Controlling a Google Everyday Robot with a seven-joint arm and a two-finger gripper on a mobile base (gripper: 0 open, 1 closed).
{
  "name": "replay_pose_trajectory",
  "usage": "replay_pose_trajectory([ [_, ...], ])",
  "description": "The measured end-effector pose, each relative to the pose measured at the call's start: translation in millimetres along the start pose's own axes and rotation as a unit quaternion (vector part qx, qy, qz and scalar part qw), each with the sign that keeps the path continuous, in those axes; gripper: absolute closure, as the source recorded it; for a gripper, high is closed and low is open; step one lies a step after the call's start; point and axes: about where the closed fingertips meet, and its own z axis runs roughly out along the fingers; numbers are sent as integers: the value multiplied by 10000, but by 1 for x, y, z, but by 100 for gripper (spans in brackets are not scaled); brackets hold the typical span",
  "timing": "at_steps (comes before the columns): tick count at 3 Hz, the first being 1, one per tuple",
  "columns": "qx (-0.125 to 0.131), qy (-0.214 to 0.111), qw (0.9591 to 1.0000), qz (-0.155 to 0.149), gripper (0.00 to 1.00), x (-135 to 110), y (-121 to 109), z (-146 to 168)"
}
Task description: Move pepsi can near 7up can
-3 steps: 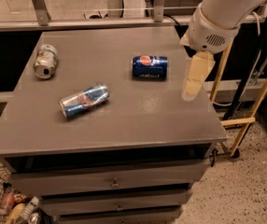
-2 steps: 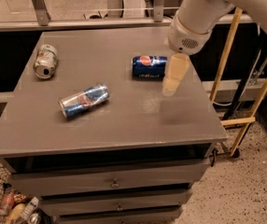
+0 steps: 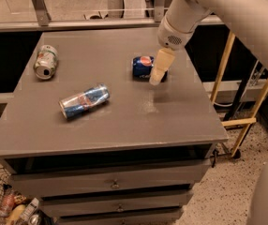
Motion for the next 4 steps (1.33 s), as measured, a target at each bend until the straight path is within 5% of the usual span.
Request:
replay_pose_trajectory([
  [2, -366, -35, 9992, 143, 38, -1, -11, 35],
  [4, -777, -596, 9950, -213, 85, -30, -1, 31],
])
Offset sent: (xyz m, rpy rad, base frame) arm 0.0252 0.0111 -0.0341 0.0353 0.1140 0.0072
